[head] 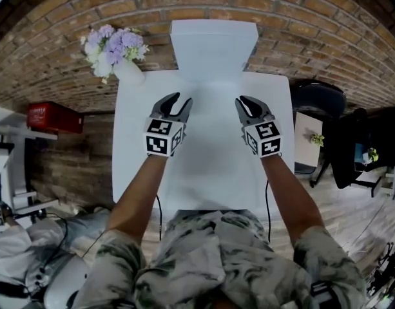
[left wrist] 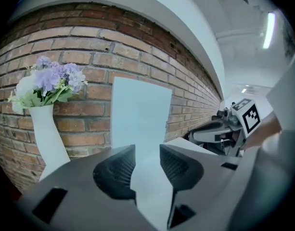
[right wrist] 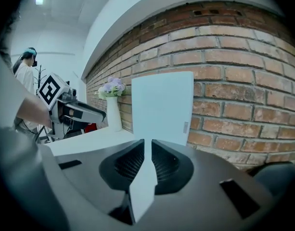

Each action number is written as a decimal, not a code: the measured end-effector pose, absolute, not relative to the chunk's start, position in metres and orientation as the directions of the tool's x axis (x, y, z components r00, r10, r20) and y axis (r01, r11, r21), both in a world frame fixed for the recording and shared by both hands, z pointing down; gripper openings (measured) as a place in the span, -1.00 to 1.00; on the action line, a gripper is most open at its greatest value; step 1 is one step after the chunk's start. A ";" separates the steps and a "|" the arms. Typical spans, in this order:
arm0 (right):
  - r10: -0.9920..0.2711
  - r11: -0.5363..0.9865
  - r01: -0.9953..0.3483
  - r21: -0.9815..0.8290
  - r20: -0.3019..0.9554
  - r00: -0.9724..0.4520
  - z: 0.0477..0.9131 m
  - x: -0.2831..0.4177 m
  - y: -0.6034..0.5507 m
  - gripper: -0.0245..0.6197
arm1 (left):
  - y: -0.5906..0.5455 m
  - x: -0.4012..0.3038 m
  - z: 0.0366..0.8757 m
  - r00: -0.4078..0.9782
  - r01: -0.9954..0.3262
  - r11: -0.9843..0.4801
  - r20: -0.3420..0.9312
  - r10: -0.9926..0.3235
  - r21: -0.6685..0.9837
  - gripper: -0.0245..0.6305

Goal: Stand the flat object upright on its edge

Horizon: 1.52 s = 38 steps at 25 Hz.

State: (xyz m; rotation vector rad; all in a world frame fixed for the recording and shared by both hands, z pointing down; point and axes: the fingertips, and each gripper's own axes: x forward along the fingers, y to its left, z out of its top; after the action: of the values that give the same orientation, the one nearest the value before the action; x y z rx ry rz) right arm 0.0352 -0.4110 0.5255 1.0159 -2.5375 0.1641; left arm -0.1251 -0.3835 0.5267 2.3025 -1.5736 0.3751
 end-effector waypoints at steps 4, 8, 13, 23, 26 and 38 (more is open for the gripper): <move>-0.639 0.716 -0.698 0.008 0.410 -0.651 0.516 0.033 -0.371 -0.77 | -0.349 -0.118 0.513 0.417 -0.909 -0.388 0.362 -0.834 0.152 -0.53; -0.642 0.701 -0.712 -0.019 0.417 -0.643 0.511 0.032 -0.329 -0.80 | -0.308 -0.115 0.507 0.465 -0.885 -0.434 0.371 -0.804 0.168 -0.67; -0.639 0.692 -0.720 -0.048 0.424 -0.642 0.505 0.028 -0.272 -0.84 | -0.253 -0.117 0.502 0.516 -0.856 -0.476 0.394 -0.761 0.201 -0.78; -0.614 0.699 -0.710 -0.084 0.437 -0.657 0.491 0.022 -0.176 -0.85 | -0.168 -0.109 0.481 0.624 -0.778 -0.580 0.402 -0.670 0.241 -0.81; -0.622 0.693 -0.716 -0.084 0.433 -0.653 0.486 0.023 -0.159 -0.86 | -0.153 -0.113 0.478 0.633 -0.771 -0.584 0.404 -0.661 0.252 -0.82; -0.616 0.708 -0.702 -0.070 0.424 -0.664 0.473 0.019 -0.127 -0.86 | -0.124 -0.116 0.477 0.662 -0.748 -0.594 0.396 -0.636 0.296 -0.83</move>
State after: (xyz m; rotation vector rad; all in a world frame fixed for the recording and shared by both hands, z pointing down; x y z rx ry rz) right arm 0.0189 -0.1274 0.4728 1.0248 -2.5454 0.3227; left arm -0.1159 -0.1241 0.4774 2.4408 -1.0809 0.3464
